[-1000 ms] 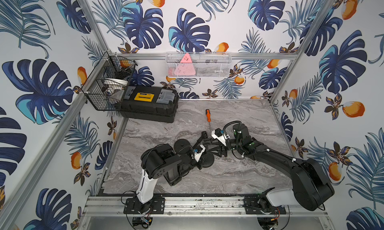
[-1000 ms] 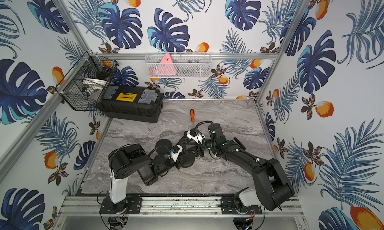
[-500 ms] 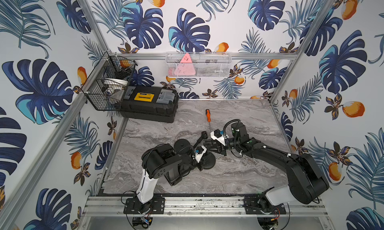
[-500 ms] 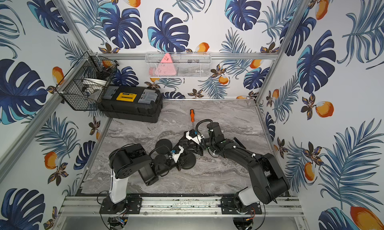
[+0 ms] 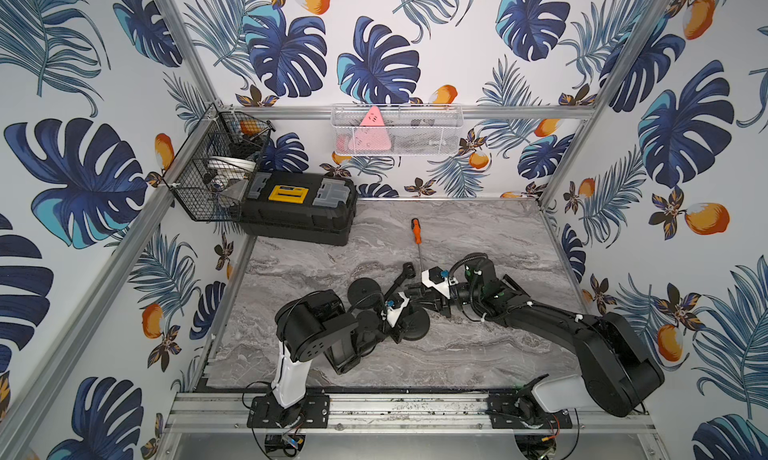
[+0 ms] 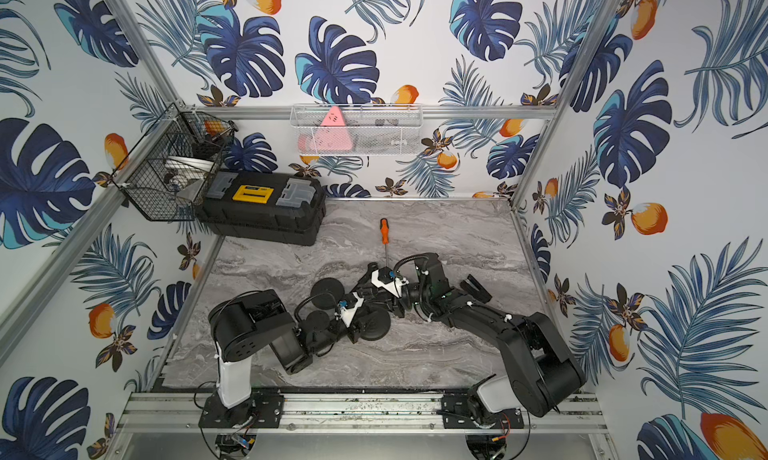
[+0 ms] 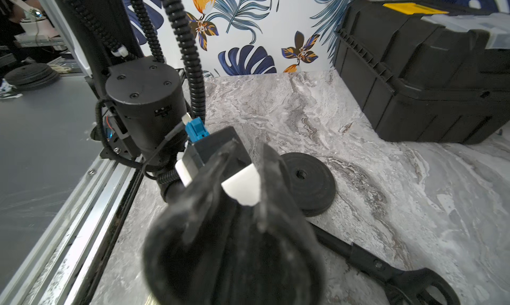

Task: Assemble a microphone stand
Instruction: Screw the microphone stand pole into the microphone stand base.

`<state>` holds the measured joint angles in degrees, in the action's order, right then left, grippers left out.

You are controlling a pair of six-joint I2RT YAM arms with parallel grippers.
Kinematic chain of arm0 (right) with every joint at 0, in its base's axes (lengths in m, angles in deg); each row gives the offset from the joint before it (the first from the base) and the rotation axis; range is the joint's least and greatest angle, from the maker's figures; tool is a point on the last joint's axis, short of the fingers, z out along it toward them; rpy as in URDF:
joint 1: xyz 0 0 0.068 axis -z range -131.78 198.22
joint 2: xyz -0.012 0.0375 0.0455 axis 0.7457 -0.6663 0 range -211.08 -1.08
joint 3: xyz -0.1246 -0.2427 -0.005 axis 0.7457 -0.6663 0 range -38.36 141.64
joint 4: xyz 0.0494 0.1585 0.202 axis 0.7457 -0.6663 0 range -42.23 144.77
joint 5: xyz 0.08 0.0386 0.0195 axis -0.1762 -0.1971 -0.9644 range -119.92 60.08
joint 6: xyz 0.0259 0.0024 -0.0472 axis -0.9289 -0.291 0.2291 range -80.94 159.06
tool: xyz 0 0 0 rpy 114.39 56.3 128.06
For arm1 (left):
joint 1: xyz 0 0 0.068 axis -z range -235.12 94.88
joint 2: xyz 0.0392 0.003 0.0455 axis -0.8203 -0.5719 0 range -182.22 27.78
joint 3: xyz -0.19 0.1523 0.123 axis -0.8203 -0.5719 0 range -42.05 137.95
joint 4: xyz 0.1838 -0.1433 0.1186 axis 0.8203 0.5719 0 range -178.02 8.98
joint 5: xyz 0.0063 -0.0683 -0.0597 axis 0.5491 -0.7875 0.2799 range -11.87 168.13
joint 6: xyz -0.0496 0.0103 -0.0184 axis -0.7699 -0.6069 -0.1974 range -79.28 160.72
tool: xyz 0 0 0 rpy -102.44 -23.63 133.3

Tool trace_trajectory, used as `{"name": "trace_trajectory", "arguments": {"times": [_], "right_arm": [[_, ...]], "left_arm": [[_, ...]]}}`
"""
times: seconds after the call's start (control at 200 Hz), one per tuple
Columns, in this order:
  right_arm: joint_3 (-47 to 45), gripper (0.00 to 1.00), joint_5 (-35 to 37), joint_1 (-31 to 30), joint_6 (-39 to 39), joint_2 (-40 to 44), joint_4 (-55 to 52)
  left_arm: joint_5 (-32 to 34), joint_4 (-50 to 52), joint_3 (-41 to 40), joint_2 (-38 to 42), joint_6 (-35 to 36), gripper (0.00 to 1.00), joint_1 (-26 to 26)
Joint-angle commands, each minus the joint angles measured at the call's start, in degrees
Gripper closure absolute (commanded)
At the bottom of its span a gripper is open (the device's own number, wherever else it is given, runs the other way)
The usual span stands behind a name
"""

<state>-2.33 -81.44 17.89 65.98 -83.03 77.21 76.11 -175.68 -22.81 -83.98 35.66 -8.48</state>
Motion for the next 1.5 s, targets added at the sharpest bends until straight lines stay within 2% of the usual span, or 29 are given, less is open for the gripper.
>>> {"name": "trace_trajectory", "arguments": {"times": [0.0, 0.1, 0.39, 0.686, 0.761, 0.866, 0.886, 0.901, 0.926, 0.956, 1.006, 1.091, 1.221, 1.361, 1.491], "right_arm": [[-4.23, 1.00, 11.82, -1.91, -9.24, 0.82, 2.83], [-7.96, 1.00, 22.07, -5.64, -12.32, 3.09, 6.43], [-12.76, 1.00, 49.57, -15.84, -20.92, 9.19, 6.61], [-12.50, 1.00, 78.84, -31.18, -28.63, 4.45, 7.31], [-11.74, 1.00, 83.35, -33.47, -29.10, 3.44, 6.68], [-10.59, 0.99, 82.37, -34.01, -28.20, 3.87, 5.51], [-10.19, 0.83, 81.78, -33.99, -27.79, 4.10, 4.81], [-9.93, 0.66, 81.42, -34.01, -27.45, 4.27, 4.28], [-9.49, 0.50, 80.99, -34.01, -26.91, 4.65, 3.49], [-9.03, 0.41, 80.04, -33.99, -26.44, 5.18, 2.37], [-8.62, 0.35, 77.33, -33.92, -25.55, 6.61, 0.71], [-8.35, 0.29, 72.97, -33.35, -23.30, 9.87, -1.94], [-8.52, 0.29, 63.51, -30.07, -20.34, 16.08, -6.73], [-9.14, 0.34, 44.83, -18.49, -18.12, 22.35, -9.80], [-7.69, 0.35, 30.12, -8.46, -16.14, 22.46, -10.35]], "left_arm": [[2.48, -0.94, -0.53, 0.91, -0.68, 0.56, 0.04], [2.96, -1.01, -0.92, 1.18, -0.53, 0.56, 0.04], [4.48, -0.94, -1.76, 2.37, -0.82, 0.60, -0.05], [6.30, -0.94, -1.84, 2.34, -1.53, 0.60, -0.24], [6.20, -0.94, -1.74, 2.17, -1.55, 0.61, -0.39], [5.64, -0.94, -1.34, 1.48, -1.71, 0.65, -0.46], [5.63, -0.94, -1.22, 1.34, -1.63, 0.65, -0.49], [5.63, -0.94, -1.16, 1.22, -1.69, 0.65, -0.45], [5.63, -0.94, -1.06, 1.04, -1.63, 0.65, -0.56], [5.63, -0.94, -0.98, 0.81, -1.62, 0.66, -0.57], [5.63, -0.94, -0.96, 0.59, -1.62, 0.66, -0.58], [5.63, -0.94, -0.73, 0.24, -1.57, 0.66, -0.66], [5.54, -0.94, -0.50, -0.45, -1.53, 0.67, -0.66], [4.86, -0.94, -0.06, -1.43, -1.56, 0.70, -0.66], [4.35, -0.94, 0.27, -2.05, -1.62, 0.74, -0.66]]}}
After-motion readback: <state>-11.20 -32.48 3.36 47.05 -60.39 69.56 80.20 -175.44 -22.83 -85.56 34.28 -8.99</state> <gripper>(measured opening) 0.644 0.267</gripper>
